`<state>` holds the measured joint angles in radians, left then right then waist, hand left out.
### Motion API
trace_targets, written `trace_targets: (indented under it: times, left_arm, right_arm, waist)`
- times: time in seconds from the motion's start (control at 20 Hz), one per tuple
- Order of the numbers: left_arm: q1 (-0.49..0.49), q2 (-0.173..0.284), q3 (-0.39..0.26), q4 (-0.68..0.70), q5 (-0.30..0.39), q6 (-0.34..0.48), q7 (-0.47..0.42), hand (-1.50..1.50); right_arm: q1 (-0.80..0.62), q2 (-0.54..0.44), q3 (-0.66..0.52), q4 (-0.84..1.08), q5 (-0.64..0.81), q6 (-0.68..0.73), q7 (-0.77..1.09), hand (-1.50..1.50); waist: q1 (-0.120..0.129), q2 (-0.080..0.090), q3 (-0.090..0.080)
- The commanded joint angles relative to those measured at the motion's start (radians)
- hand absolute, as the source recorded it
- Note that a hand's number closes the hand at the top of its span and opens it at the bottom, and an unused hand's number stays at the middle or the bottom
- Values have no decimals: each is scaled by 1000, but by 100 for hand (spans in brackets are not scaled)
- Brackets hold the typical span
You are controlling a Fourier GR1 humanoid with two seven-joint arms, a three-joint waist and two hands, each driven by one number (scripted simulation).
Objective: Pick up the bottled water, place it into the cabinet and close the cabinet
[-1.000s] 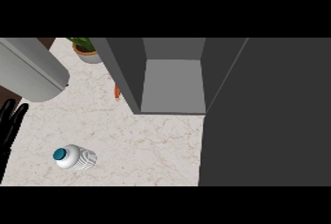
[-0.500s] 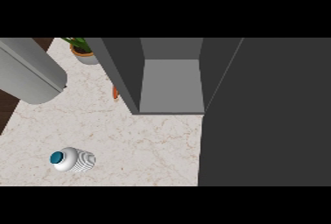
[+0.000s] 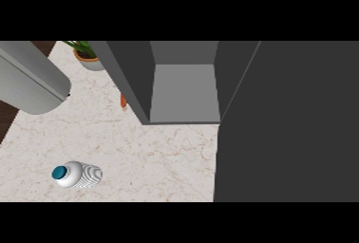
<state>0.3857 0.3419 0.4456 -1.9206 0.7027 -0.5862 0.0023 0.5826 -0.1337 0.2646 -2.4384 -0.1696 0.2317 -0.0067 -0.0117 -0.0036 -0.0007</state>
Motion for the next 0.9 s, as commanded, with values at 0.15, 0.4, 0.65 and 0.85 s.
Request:
trace_targets:
  times: [0.15,0.4,0.65,0.85]
  left_arm:
    - [-131,-34,-54,250,-180,-21,-43,-150]
    - [-152,-51,-78,411,-279,-102,-130,-150]
    - [-273,-37,-74,693,-342,-154,-230,-150]
    - [-327,-88,-102,800,-474,-85,-330,-150]
  right_arm:
    - [143,-37,54,-155,64,30,-42,-150]
    - [265,-57,94,-243,86,37,-74,-150]
    - [270,-77,56,-228,53,40,-108,-150]
    - [344,-90,87,-237,85,57,-172,-150]
  waist:
    - [-20,1,-1]
    - [-27,-2,-2]
    - [-24,3,-3]
    - [-29,0,-2]
